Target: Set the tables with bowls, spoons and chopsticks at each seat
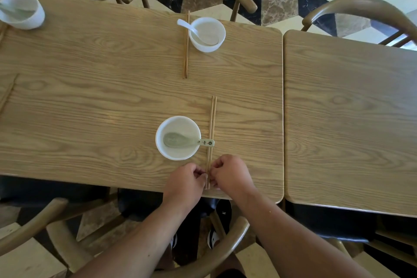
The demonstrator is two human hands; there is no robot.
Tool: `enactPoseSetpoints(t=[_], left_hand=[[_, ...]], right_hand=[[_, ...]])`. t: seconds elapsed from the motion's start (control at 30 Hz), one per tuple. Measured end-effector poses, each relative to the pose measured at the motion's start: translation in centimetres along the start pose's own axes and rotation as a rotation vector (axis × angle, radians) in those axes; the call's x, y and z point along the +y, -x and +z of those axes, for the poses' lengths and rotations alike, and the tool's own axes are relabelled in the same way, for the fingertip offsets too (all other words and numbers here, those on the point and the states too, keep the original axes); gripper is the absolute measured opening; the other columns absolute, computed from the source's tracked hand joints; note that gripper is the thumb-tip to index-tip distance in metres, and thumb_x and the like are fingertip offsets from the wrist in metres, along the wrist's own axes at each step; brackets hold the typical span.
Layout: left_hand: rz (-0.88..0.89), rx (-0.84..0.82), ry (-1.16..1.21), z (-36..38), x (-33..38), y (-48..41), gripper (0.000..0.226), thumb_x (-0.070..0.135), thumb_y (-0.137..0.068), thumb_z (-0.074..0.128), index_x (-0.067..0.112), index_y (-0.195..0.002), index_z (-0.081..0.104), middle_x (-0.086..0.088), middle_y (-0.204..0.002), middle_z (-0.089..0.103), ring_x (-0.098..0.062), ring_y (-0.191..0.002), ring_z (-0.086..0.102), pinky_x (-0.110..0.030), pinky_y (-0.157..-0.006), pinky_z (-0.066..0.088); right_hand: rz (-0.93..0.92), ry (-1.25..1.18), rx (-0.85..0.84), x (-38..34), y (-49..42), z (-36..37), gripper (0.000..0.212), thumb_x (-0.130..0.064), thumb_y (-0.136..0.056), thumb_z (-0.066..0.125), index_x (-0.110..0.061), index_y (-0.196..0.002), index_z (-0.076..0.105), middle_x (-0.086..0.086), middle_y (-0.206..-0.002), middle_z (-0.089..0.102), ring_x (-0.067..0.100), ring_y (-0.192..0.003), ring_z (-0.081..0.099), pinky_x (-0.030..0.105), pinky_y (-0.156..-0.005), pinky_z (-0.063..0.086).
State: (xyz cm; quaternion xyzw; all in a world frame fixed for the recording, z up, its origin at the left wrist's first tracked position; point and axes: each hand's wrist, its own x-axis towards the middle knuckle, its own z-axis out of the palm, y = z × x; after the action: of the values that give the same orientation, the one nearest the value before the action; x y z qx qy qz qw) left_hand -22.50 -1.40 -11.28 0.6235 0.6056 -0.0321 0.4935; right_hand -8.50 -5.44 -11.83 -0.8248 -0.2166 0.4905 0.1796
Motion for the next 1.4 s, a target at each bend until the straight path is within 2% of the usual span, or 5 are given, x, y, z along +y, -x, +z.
enactPoseSetpoints(t=[0.4,0.93,1.4], left_hand=[[-0.028,0.024,-0.006,0.2,0.1,-0.2,0.008,0.030,-0.095,0.073,0.028,-0.087,0.073,0.009,-0.072,0.076,-0.012,-0.075,0.075,-0.033,-0.074,0.059],[-0.023,-0.003,0.026,0.3,-0.4,-0.8,0.011,0.029,-0.093,0.075,0.029,-0.082,0.072,0.008,-0.069,0.077,-0.012,-0.070,0.076,-0.043,-0.078,0.063],[-0.020,-0.018,0.028,0.3,-0.6,-0.9,0.009,0.031,-0.095,0.073,0.030,-0.086,0.073,0.009,-0.074,0.078,-0.012,-0.073,0.077,-0.044,-0.079,0.065]], right_hand=[[0.025,-0.048,0.006,0.1,0.1,0.1,0.009,-0.006,-0.085,0.067,-0.012,-0.084,0.073,0.008,-0.070,0.080,0.025,-0.065,0.080,0.050,-0.074,0.068],[0.067,-0.100,0.015,-0.1,0.6,0.1,0.009,-0.004,-0.091,0.067,-0.010,-0.087,0.073,0.009,-0.070,0.080,0.023,-0.066,0.080,0.050,-0.074,0.069],[0.039,-0.092,0.033,-0.4,1.4,0.1,0.011,-0.005,-0.089,0.065,-0.012,-0.083,0.072,0.007,-0.068,0.079,0.025,-0.067,0.079,0.051,-0.073,0.068]])
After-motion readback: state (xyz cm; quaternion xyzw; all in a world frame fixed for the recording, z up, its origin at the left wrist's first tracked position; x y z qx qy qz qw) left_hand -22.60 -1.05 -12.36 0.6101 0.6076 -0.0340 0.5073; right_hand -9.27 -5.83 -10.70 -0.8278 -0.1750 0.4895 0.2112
